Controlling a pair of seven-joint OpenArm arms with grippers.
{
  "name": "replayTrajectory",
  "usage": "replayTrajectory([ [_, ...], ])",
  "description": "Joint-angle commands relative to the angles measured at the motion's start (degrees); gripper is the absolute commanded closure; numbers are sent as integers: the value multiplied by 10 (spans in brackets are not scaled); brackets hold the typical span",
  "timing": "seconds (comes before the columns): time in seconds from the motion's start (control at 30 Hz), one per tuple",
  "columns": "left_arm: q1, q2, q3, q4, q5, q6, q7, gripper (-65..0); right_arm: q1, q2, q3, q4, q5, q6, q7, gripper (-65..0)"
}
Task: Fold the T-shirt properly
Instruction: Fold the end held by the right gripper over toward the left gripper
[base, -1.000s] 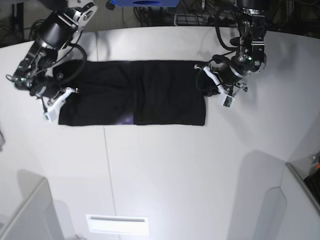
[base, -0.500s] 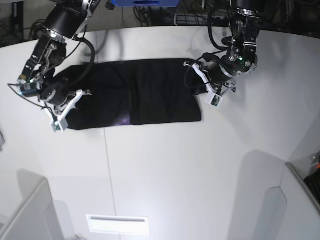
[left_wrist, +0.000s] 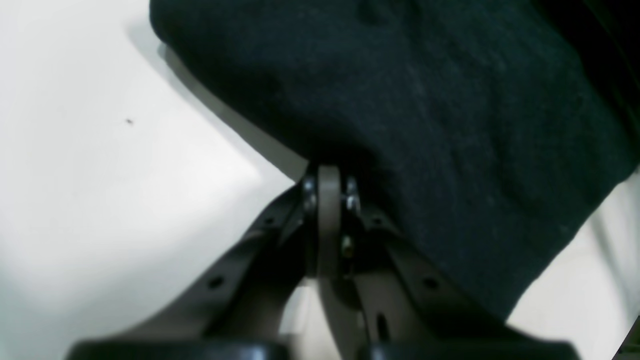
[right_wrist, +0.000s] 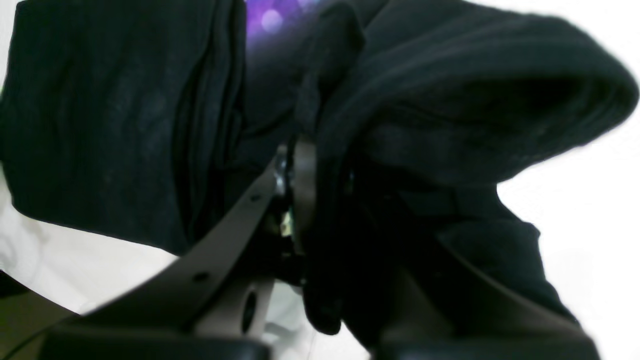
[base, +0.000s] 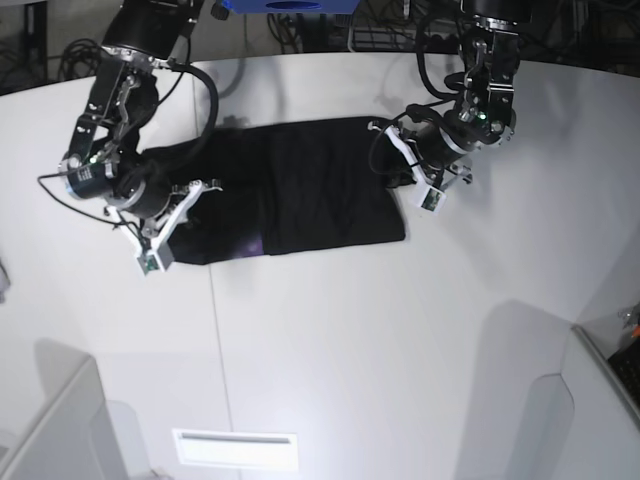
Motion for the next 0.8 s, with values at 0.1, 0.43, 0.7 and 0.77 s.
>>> replayTrajectory([
  [0.1,0,-3,1,1,12,-2,23,0,5,1,-40,17,11,-4,10,0],
  [0.43,0,-4,1,1,12,-2,23,0,-12,-15,-122,60,10,-52,13,0],
  [0.7,0,-5,1,0,12,-2,23,0,-18,-15,-216,80,11,-119,37,0],
  [0.77,0,-5,1,0,12,-2,23,0,-18,-15,-244,80,11,-146,44,0],
])
